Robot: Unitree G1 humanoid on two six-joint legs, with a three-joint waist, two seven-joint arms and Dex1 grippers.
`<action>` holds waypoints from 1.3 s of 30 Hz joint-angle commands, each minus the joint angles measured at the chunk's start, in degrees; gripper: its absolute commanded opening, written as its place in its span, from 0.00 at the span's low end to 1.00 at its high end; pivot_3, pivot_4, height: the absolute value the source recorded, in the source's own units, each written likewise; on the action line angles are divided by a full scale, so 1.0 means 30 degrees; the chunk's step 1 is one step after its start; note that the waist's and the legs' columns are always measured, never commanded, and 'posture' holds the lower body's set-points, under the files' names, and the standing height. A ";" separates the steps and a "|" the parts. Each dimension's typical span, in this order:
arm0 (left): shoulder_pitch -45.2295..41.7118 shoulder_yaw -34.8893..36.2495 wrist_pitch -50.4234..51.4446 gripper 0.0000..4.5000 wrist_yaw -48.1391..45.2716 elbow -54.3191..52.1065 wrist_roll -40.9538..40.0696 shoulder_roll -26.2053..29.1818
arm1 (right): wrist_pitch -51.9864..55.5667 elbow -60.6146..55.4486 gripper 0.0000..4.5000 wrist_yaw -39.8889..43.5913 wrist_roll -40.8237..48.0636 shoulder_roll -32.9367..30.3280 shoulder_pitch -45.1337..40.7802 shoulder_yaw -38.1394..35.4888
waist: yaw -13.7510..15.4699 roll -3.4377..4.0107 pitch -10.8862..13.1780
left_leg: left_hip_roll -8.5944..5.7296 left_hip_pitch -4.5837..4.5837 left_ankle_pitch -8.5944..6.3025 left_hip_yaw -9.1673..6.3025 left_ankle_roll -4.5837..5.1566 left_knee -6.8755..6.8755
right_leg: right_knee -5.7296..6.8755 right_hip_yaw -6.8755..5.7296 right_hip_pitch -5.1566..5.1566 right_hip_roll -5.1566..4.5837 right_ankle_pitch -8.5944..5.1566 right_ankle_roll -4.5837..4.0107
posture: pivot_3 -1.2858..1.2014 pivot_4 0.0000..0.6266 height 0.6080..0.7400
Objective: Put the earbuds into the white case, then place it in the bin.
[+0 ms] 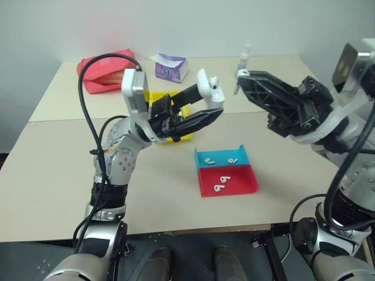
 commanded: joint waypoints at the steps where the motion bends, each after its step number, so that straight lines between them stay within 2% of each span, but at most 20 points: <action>1: -0.0180 -0.0101 -0.0499 0.62 -0.0134 -0.0367 0.0136 -0.0254 | -0.0700 -0.0387 0.13 -0.1081 0.1609 -0.0492 -0.0322 0.0636 | 0.0009 -0.0001 0.0000 | -0.0001 -0.0001 -0.0001 0.0001 0.0002 0.0002 | 0.0001 0.0001 0.0001 -0.0001 0.0000 0.0001 | 0.52 0.24 1.00; 8: -0.0022 -0.0053 -0.0426 0.62 -0.0117 -0.0609 0.0200 -0.0272 | -0.1675 0.0177 0.13 -0.1745 0.2678 -0.1313 -0.0385 0.1681 | -0.0001 -0.0001 0.0000 | -0.0003 -0.0002 -0.0008 0.0006 0.0015 0.0002 | -0.0002 -0.0002 0.0002 0.0000 0.0000 0.0001 | 0.52 0.24 1.00; 28: -0.0107 0.0097 -0.0800 0.62 -0.0113 -0.0557 0.0499 -0.0505 | -0.3056 0.0877 0.13 -0.1209 0.1806 -0.3700 0.0023 0.3479 | 0.0038 -0.0002 0.0001 | -0.0001 -0.0002 -0.0016 0.0011 0.0032 0.0008 | -0.0008 -0.0004 0.0008 0.0002 0.0000 0.0001 | 0.52 0.24 1.00; 37: -0.0121 0.0216 -0.0980 0.62 -0.0067 -0.0535 0.0543 -0.0445 | -0.3150 0.1188 0.79 -0.1087 0.1343 -0.4423 -0.0228 0.3862 | 0.0123 -0.0003 0.0001 | -0.0001 -0.0005 -0.0017 0.0013 0.0034 0.0010 | -0.0014 -0.0005 0.0009 0.0001 0.0000 0.0001 | 0.52 0.24 1.00; 39: -0.0065 0.0221 -0.0977 0.62 -0.0060 -0.0556 0.0519 -0.0376 | -0.3199 0.1172 0.79 -0.1027 0.1583 -0.4594 -0.0165 0.3628 | 0.0163 -0.0004 0.0001 | -0.0001 -0.0005 -0.0017 0.0013 0.0034 0.0010 | -0.0012 -0.0005 0.0007 0.0001 0.0000 0.0001 | 0.52 0.24 1.00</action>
